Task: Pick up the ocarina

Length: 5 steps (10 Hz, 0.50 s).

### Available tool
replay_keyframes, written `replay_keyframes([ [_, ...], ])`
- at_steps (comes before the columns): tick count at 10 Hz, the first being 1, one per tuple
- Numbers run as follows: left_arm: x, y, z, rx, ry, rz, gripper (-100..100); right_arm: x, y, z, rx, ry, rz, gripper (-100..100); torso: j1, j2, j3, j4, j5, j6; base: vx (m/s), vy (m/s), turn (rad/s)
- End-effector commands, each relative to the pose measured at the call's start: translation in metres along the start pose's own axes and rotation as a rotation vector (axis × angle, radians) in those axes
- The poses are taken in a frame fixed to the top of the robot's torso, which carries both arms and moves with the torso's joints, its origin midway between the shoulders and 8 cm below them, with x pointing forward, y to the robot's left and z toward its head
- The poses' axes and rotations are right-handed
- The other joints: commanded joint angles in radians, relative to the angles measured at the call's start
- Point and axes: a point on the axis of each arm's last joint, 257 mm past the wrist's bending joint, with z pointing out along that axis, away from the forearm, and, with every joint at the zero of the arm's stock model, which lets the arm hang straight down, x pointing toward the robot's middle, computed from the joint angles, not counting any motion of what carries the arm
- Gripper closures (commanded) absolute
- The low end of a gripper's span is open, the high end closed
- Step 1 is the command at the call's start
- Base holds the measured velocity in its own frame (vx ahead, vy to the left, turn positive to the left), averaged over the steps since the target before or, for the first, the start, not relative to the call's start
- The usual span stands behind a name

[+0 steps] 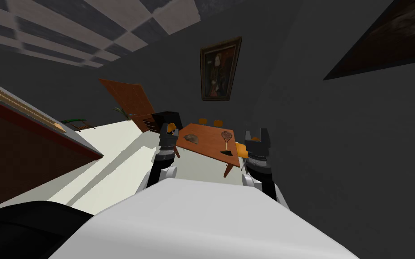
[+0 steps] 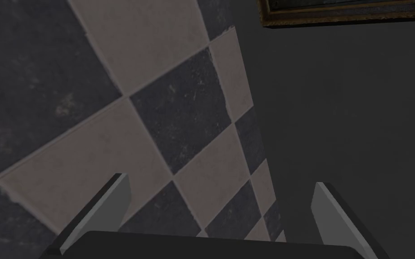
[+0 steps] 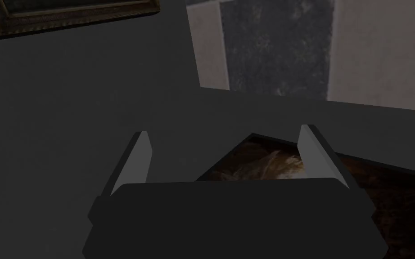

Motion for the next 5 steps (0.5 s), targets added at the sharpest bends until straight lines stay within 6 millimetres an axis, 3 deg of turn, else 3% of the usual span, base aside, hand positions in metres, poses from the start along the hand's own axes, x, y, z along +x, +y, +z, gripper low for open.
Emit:
replay_keyframes([
  [1, 0.0, 0.0, 0.0, 0.0, 0.0, 0.0, 0, 0.014, -0.002, 0.001, 0.01, 0.059, 0.002, -100, 0.0, 0.0, 0.0, 0.0, 0.0, 0.0, -0.01, 0.054, -0.047],
  [5, 0.0, 0.0, 0.0, 0.0, 0.0, 0.0, 0, 0.059, -0.02, -0.008, 0.071, 0.213, 0.02, -100, 0.007, 0.004, 0.002, 0.001, 0.002, 0.0, -0.058, 0.102, -0.064],
])
